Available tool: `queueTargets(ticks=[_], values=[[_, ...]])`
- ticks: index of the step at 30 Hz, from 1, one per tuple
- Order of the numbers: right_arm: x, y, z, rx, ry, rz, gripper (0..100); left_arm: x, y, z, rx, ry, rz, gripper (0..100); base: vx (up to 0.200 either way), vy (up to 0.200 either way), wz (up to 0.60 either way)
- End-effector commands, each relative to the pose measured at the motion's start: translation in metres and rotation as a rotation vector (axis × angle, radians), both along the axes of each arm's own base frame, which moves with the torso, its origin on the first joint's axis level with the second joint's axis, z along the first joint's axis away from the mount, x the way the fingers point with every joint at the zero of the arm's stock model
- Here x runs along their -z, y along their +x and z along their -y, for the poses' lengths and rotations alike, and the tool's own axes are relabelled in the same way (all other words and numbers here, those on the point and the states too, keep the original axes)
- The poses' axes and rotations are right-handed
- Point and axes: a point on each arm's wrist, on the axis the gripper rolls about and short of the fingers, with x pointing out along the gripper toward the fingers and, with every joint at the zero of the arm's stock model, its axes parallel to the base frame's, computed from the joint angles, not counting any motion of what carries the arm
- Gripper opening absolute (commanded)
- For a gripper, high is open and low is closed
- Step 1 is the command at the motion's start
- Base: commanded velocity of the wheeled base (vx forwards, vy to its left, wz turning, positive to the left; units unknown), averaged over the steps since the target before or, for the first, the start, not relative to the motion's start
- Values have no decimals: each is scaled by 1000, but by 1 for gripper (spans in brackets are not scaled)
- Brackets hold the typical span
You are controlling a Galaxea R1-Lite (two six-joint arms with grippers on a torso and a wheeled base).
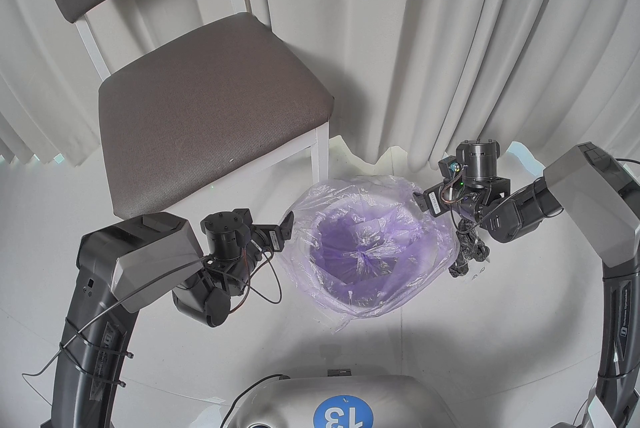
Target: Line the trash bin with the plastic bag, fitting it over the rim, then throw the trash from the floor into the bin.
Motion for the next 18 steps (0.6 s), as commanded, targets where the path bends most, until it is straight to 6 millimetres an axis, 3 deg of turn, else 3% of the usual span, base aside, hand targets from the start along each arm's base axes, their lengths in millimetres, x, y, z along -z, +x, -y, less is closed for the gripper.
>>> queueTargets(ticks=[1, 18], values=[[14, 4, 4, 14, 12, -28, 100, 4, -3, 0, 2, 6, -15, 100, 0, 0, 0], [25, 8, 2, 37, 64, -64, 100, 30, -20, -3, 23, 81, -182, 100, 0, 0, 0]])
